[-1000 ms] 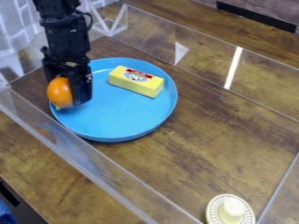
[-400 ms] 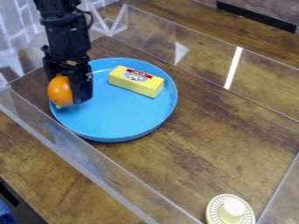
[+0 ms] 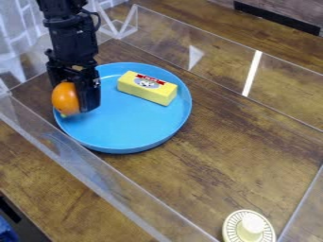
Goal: Remove the orange ball from inside the blue tray and put it on the table
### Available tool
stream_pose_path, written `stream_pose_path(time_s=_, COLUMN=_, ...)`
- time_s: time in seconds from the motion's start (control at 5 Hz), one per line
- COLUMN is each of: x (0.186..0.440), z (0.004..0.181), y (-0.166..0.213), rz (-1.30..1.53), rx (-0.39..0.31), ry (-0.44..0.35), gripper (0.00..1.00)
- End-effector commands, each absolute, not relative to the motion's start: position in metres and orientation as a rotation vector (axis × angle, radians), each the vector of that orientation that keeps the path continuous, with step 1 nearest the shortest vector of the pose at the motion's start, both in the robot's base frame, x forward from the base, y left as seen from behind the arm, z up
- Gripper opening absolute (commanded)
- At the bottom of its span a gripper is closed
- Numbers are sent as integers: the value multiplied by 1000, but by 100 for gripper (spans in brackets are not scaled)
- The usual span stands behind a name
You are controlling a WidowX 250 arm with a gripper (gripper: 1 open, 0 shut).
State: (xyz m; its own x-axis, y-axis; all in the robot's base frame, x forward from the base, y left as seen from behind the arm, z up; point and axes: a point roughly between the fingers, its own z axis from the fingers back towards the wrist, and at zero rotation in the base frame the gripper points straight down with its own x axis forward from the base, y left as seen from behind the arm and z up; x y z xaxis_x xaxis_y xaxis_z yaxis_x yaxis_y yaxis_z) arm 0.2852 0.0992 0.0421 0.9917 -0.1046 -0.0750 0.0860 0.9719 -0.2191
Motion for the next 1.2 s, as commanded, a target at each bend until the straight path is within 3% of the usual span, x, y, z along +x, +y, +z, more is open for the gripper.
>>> stream_pose_path(time_s=0.0, x=299, z=70, y=102, rz=-118, rx=-175, ry=-6, gripper=0)
stream_pose_path(time_s=1.0, x=301, z=74, y=95, rz=-160, rx=-182, ry=-12, gripper=0)
